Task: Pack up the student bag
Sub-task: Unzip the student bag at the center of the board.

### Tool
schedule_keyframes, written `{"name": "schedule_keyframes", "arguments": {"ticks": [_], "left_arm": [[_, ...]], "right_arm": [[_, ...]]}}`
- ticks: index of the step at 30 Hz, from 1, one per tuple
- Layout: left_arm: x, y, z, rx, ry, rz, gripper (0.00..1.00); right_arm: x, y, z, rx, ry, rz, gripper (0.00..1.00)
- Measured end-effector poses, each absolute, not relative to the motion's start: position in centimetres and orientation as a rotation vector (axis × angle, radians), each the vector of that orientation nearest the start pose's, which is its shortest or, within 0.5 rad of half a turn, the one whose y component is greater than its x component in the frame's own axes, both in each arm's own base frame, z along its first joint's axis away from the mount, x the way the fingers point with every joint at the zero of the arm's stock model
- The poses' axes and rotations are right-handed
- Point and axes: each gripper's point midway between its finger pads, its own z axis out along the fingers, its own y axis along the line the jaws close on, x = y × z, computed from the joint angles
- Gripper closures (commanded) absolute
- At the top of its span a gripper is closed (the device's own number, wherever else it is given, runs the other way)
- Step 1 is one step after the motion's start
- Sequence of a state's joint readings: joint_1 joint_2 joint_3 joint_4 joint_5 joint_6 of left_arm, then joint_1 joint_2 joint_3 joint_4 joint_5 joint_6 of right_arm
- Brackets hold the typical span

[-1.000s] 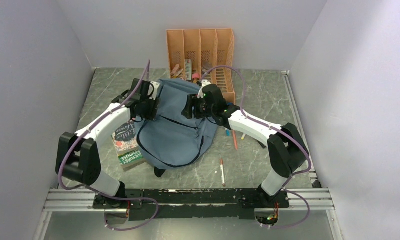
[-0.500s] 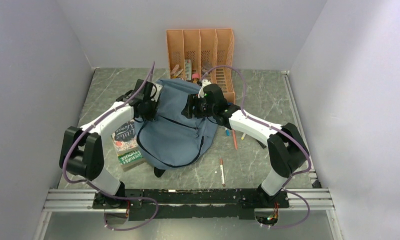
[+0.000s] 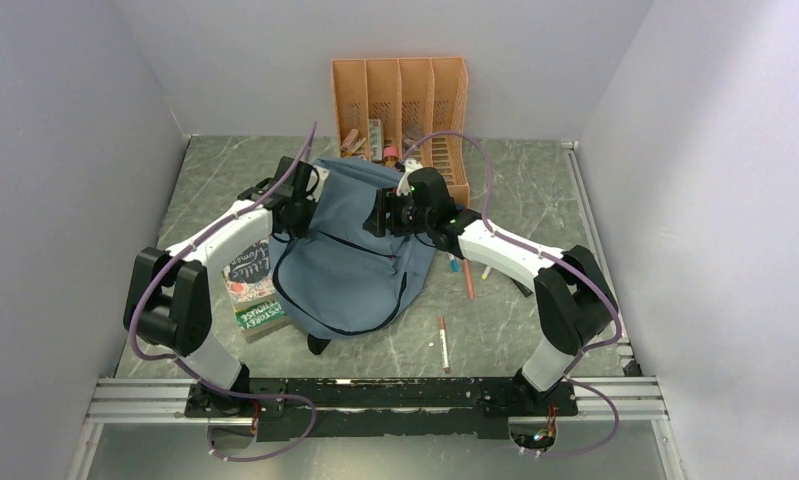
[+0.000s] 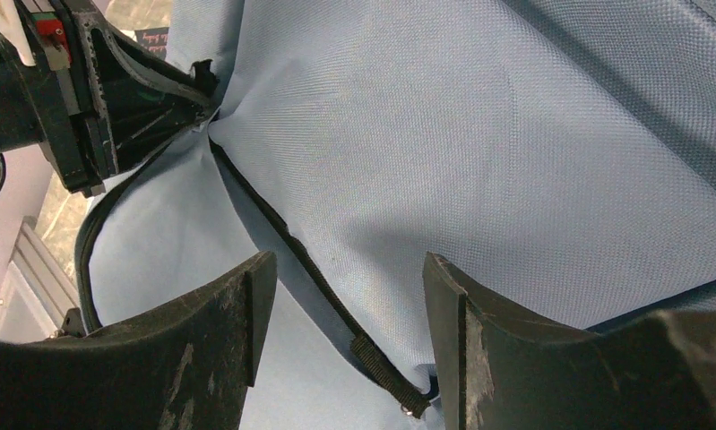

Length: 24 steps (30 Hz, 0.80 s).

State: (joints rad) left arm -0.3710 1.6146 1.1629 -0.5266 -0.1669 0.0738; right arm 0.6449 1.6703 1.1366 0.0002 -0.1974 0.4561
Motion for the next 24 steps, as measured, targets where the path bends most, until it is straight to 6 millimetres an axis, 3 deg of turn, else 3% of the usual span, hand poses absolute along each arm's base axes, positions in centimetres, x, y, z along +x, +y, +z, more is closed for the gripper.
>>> {"name": "schedule_keyframes", "arguments": {"ticks": [6,10,16,24], "left_arm": [[36.8,-10.8,9.9,0.489,2.477,0.101,0.95],[36.8,-10.8,10.5,0.469,2.462,0.093,0.95],[36.1,-10.9,13.1,0.391,2.402,0.050,0.95],[33.9,-11.0,17.9,0.278,2.231,-0.081,0.95]], "right_arm": [[34.9,33.0,14.8,-0.338,2.189,0.858,0.36],[34.9,33.0,14.9,-0.338,2.188,0.860,0.36],[35.0,32.9,14.8,-0.327,2.191,0.860,0.35],[35.4,33.4,15.7,-0.249,2.171,0.918,0.35]]}}
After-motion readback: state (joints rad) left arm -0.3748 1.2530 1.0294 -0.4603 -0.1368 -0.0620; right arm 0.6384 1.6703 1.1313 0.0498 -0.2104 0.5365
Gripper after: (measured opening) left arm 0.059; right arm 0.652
